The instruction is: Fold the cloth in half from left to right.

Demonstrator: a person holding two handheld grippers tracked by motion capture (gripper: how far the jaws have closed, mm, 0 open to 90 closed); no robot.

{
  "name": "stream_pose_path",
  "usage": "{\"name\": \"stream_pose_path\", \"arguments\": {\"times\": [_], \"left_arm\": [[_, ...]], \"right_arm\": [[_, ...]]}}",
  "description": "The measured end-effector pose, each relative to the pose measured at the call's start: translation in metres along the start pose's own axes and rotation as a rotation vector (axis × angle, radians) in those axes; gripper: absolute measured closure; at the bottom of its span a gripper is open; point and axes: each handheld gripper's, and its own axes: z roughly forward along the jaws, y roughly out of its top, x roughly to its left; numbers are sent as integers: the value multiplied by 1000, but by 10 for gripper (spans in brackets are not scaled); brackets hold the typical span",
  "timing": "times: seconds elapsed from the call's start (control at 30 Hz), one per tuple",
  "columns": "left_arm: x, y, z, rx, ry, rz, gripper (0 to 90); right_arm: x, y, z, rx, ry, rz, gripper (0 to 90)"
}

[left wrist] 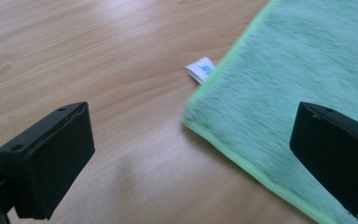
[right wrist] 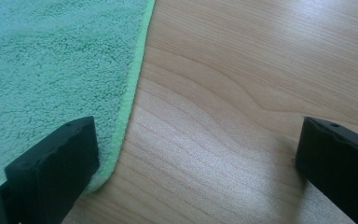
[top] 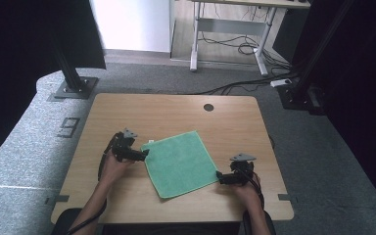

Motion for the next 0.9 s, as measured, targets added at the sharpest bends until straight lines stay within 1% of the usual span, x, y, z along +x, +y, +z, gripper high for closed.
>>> {"name": "stream_pose_path", "arguments": {"times": [0.1,0.2,0.23,0.3,0.37,0.4,0.43,0.47,0.5,0.53,0.57,0.63,0.73,0.83,0.9], "left_arm": [[9,0,12,16,25,-28,0],[16,-3,22,23,26,-63,0],[17,-4,24,26,28,-64,0],[19,-5,28,31,49,-66,0],[22,-6,31,33,48,-80,0],[23,-5,32,27,56,-83,0],[24,-5,31,23,59,-80,0],[23,-4,33,29,77,-69,0],[23,-4,33,30,77,-60,0],[23,-5,34,28,77,-60,0],[23,-5,34,30,74,-63,0],[26,-4,34,41,56,-85,0],[26,-5,34,41,57,-84,0],[25,-5,34,40,60,-88,0],[25,-5,34,40,60,-89,0]], "right_arm": [[0,0,0,0,0,0,0],[0,0,0,0,0,-1,0],[0,0,0,0,1,-2,0],[0,0,0,0,2,-2,0],[0,0,0,0,2,-2,0],[0,0,0,0,2,-2,0],[0,0,0,1,2,-2,0],[0,0,0,0,2,-2,0],[0,0,0,0,2,-2,0],[0,0,0,0,2,-2,0],[0,0,0,0,2,-2,0],[0,1,1,0,4,-3,0],[0,1,1,0,7,-4,0],[0,2,0,15,11,3,0],[1,3,-1,22,21,0,0]]}}
